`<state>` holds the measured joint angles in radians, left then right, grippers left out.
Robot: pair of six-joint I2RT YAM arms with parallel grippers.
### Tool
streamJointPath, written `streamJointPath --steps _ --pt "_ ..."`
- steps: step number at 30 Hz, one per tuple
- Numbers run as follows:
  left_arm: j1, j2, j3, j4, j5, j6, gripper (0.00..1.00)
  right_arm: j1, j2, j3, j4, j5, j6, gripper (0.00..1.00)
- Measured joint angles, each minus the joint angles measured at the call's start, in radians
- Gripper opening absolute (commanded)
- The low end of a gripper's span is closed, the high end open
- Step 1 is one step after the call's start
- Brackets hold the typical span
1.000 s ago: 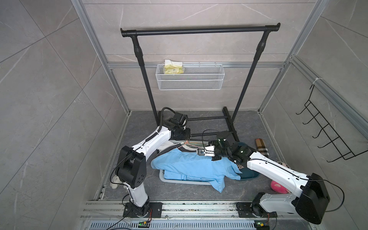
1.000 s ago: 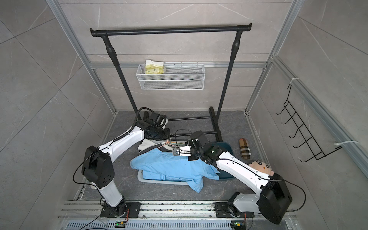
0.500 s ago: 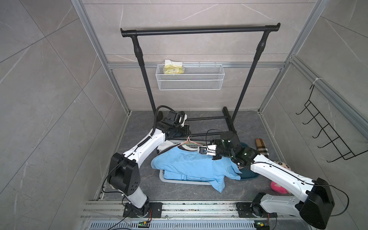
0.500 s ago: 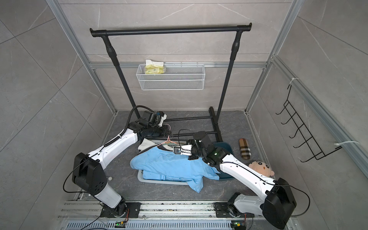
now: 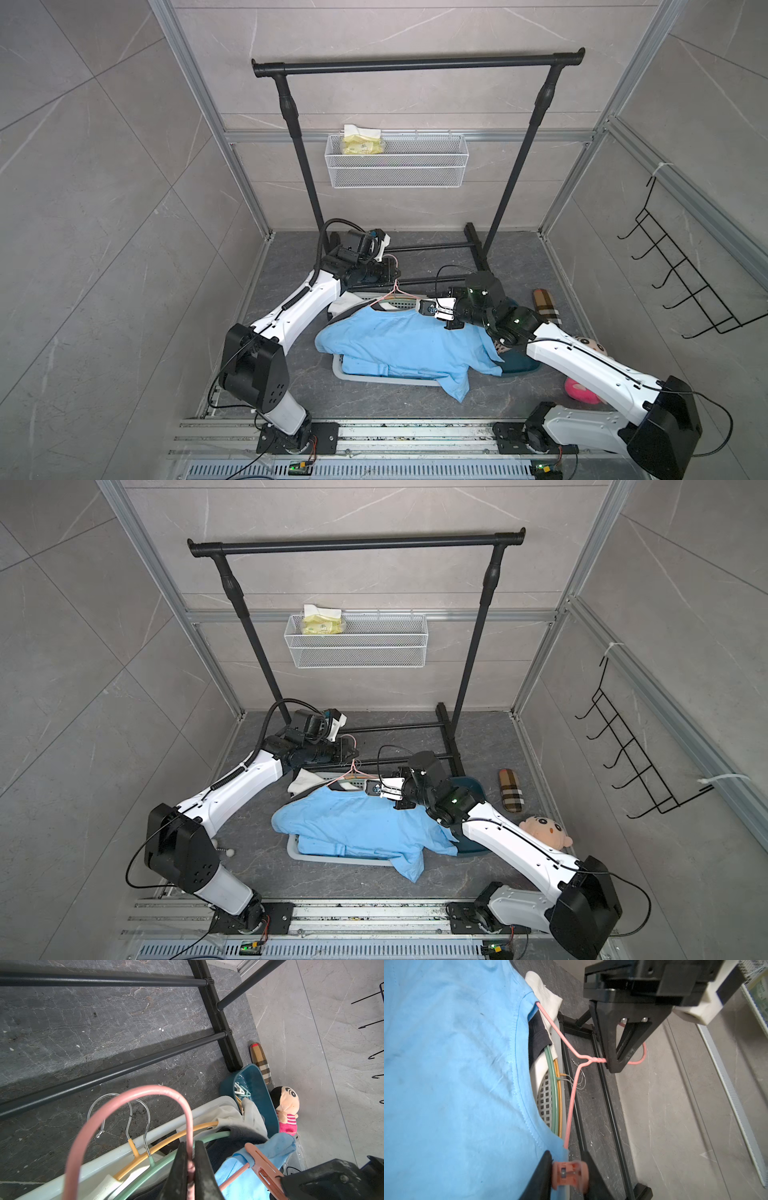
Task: Use clothespins to secure the t-shirt on both sides of the hanger
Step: Pick up the hanger from the basket, then place the hanger in the basket.
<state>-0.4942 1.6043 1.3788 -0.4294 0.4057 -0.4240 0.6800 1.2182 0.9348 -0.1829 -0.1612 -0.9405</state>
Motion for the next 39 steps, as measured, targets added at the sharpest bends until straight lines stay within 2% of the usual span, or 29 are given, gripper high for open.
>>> streamJointPath --steps 3,6,8,12,15,18,22,24,29,35,39 --pt "0.0 -0.001 0.0 -0.008 -0.003 0.004 0.0 -0.003 -0.005 0.01 -0.003 0.012 0.018 0.69" --pt "0.0 -0.001 0.0 -0.017 -0.018 0.011 0.0 -0.006 -0.005 0.047 -0.012 0.024 0.046 0.81" --pt "0.0 0.0 0.0 -0.023 -0.037 0.019 0.0 -0.006 -0.014 0.077 -0.019 0.035 0.088 0.99" --pt "0.0 0.017 0.0 -0.038 -0.056 0.031 0.0 -0.005 -0.064 0.11 -0.009 0.113 0.24 0.99" --pt "0.001 0.038 0.002 -0.042 -0.064 0.032 0.0 -0.007 -0.08 0.171 -0.047 0.357 0.495 0.99" --pt "0.003 0.058 0.003 -0.04 -0.066 0.03 0.0 -0.035 -0.058 0.297 -0.225 0.606 0.795 0.99" --pt "0.006 0.077 0.003 -0.034 -0.07 0.022 0.0 -0.118 -0.059 0.302 -0.423 0.712 1.134 0.9" --pt "0.007 0.089 0.003 -0.034 -0.076 0.019 0.0 -0.151 -0.067 0.229 -0.491 0.706 1.27 0.83" --pt "0.007 0.114 0.003 -0.034 -0.096 0.016 0.0 -0.26 -0.066 0.063 -0.601 0.605 1.503 0.75" --pt "0.007 0.138 0.004 -0.035 -0.112 0.016 0.05 -0.372 -0.008 0.006 -0.595 0.448 1.663 0.73" --pt "0.007 0.137 0.004 -0.033 -0.117 0.017 0.12 -0.455 0.001 -0.073 -0.539 0.314 1.747 0.65"
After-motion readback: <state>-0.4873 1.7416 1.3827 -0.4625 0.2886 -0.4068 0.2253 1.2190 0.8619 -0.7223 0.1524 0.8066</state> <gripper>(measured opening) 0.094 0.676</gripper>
